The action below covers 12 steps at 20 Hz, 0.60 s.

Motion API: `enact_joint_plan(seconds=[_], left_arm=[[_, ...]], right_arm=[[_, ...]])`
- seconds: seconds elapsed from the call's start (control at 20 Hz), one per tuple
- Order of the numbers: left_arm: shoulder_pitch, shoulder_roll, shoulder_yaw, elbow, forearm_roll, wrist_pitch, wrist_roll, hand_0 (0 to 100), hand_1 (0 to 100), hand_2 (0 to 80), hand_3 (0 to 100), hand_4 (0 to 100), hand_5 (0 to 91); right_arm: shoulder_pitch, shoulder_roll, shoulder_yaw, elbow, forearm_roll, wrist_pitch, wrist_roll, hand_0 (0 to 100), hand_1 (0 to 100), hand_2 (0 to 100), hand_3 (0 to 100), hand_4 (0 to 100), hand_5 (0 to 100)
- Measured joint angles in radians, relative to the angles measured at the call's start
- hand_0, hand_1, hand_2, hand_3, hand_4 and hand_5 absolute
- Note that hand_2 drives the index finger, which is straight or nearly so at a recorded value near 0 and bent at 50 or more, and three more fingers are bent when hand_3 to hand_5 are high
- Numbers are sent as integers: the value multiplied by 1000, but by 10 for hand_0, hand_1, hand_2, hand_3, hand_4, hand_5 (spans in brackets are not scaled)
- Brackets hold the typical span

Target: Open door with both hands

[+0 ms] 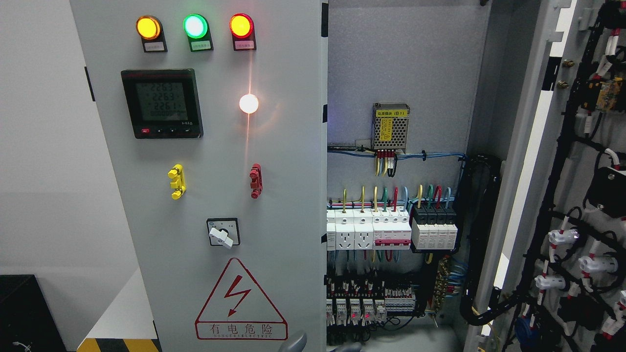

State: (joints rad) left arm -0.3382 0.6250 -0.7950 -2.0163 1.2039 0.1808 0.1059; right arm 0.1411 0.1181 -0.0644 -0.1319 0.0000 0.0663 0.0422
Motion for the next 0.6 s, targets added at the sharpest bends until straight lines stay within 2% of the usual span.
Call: enact_joint_plan(seconds=[0.3,0.6], left_arm=[[156,42,28,90,-29,2,-26,0,0,0,0,0,0],[268,51,49,245,-56,5,-37,0,0,0,0,0,0]], right_arm=[[0,0,0,0,0,0,0,191,0,0,0,0,0],[0,0,0,0,0,0,0,191,0,0,0,0,0]])
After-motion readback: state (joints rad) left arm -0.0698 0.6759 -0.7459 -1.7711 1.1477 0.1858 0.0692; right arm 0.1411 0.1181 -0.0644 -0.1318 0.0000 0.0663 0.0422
